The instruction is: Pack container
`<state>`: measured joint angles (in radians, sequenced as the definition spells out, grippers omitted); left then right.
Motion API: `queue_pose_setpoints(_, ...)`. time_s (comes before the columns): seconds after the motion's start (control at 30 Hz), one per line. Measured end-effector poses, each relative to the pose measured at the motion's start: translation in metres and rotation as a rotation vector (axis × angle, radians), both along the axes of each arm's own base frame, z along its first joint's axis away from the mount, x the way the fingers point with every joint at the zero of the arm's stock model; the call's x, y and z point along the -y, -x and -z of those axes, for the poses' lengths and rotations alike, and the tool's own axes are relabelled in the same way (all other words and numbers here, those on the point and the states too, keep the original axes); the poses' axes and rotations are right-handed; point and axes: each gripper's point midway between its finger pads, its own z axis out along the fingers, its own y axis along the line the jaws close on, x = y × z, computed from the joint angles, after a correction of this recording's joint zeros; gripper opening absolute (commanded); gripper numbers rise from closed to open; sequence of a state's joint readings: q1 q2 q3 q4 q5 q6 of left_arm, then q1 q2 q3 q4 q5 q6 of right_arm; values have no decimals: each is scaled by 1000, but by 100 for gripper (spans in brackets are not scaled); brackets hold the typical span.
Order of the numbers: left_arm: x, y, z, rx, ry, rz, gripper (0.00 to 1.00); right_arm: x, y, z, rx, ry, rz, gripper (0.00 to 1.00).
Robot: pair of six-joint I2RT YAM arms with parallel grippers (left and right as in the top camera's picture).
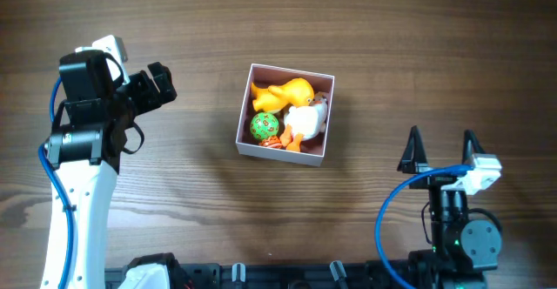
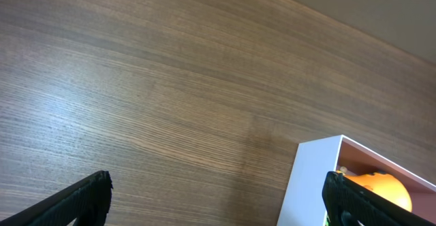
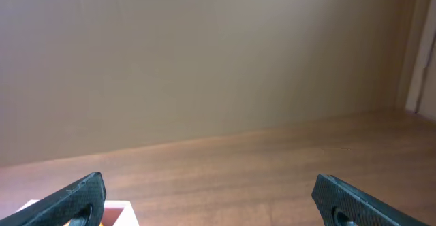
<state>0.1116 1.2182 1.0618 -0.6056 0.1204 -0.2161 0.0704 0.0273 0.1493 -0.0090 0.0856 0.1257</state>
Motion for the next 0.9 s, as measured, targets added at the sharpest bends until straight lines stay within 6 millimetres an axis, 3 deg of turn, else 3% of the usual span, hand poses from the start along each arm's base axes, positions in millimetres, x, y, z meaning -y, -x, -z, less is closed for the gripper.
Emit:
queue_pose_setpoints(0.43,0,0,0,-1,0,0,100,-16,-11,59,-96,88,-83,100)
queue_pose_setpoints(0.9,0,0,0,-1,0,0,100,-20,-11,65,-121,105,-107,100)
